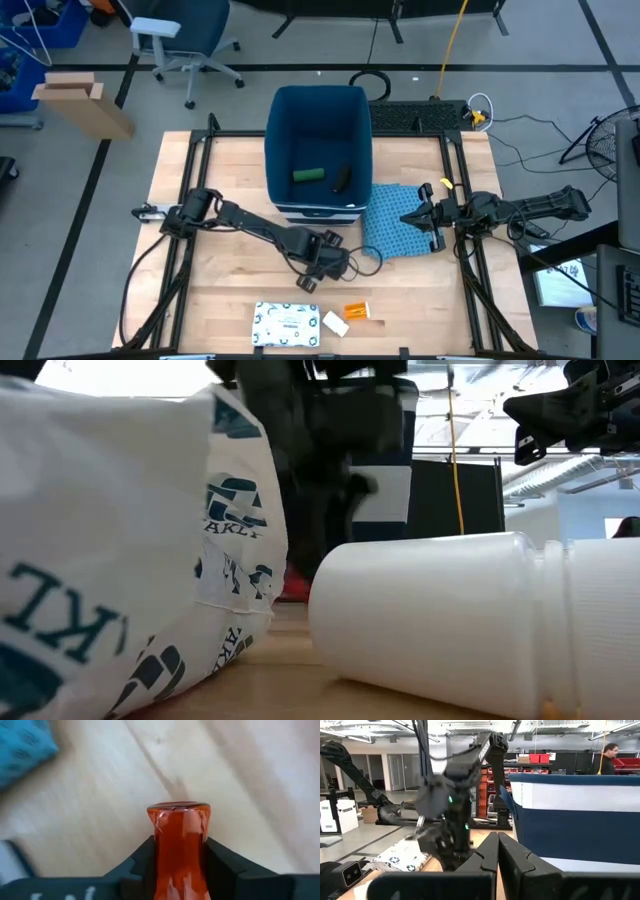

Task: Pick & place medical supplies in basket/bin
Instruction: Put the orange medicine bottle into the blue bin

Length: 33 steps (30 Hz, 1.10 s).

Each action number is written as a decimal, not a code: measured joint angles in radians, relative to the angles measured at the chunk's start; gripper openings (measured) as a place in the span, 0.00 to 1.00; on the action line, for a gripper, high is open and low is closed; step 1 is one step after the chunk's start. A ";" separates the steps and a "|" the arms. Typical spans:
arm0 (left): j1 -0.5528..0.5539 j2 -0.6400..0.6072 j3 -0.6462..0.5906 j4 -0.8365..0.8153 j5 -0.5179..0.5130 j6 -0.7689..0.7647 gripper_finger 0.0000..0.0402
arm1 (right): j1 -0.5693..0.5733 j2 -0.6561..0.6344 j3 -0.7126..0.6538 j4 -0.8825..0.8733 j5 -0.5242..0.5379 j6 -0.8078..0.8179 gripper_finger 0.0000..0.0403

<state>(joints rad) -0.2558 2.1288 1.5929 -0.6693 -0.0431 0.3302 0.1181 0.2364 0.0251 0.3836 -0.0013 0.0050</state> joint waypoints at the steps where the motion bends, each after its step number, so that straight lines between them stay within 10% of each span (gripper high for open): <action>1: -0.007 -0.010 0.012 -0.006 -0.002 0.000 0.30 | 0.000 0.000 0.000 0.000 0.000 0.001 0.00; 20: -0.172 -0.648 -0.020 -0.264 -0.043 -0.088 0.33 | 0.000 0.009 0.000 0.009 -0.002 0.021 0.00; 26: -0.091 -0.952 -0.261 -0.163 -0.059 -0.118 0.36 | 0.000 0.009 0.000 0.009 -0.001 0.021 0.00; 33: 0.035 -1.348 -0.779 0.348 -0.040 -0.212 0.35 | 0.000 0.009 0.000 0.009 -0.001 0.020 0.00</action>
<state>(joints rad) -0.2209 0.7808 0.8136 -0.3215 -0.0834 0.1181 0.1181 0.2455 0.0250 0.3923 -0.0021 0.0246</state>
